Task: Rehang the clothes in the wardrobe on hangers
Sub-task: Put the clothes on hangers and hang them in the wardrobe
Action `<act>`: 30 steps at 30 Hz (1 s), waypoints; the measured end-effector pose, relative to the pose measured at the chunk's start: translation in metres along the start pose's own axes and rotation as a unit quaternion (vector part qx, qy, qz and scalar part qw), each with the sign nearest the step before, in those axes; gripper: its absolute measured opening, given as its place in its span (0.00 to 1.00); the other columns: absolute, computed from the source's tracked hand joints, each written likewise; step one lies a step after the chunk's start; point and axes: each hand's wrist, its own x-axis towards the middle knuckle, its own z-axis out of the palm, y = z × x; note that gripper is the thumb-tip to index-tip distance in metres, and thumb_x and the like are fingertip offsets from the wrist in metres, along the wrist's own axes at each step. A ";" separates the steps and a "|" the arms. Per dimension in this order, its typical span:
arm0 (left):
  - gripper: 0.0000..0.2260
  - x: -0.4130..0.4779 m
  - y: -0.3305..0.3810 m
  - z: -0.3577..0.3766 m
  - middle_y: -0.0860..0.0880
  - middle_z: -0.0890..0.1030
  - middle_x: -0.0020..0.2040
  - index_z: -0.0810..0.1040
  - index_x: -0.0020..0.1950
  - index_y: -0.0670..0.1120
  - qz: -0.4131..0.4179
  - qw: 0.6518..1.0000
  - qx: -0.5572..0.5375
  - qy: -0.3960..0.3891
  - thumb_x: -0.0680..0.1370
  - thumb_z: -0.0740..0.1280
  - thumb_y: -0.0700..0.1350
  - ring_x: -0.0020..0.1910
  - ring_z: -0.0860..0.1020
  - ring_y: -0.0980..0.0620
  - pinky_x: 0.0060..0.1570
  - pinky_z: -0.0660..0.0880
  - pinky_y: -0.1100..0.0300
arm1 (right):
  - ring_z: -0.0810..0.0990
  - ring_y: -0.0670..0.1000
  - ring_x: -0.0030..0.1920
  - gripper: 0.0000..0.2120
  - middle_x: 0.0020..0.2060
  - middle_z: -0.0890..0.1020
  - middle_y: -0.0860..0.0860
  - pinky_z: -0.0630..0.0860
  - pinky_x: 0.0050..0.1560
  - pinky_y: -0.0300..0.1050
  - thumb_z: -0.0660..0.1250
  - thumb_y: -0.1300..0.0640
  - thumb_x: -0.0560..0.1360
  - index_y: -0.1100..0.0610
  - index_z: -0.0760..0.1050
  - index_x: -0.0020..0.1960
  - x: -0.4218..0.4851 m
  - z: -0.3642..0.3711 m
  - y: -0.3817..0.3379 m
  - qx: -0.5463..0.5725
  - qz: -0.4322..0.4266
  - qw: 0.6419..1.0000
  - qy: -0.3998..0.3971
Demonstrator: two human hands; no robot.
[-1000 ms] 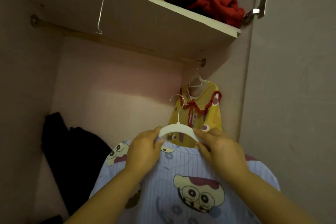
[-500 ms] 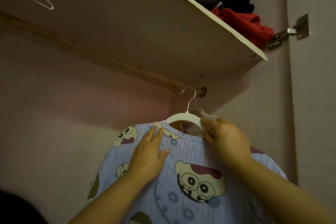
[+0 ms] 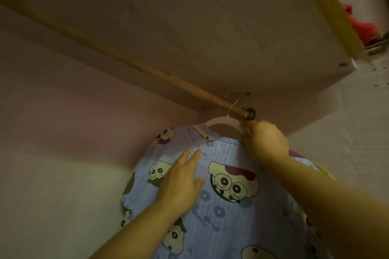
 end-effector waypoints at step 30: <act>0.27 -0.308 0.149 -0.042 0.45 0.68 0.66 0.55 0.76 0.50 -0.155 0.910 0.220 -0.314 0.79 0.61 0.52 0.62 0.69 0.46 0.56 0.67 0.54 | 0.65 0.54 0.67 0.20 0.66 0.67 0.50 0.61 0.64 0.45 0.56 0.48 0.79 0.47 0.62 0.71 -0.401 -0.064 0.100 -0.018 -0.121 0.940 -0.320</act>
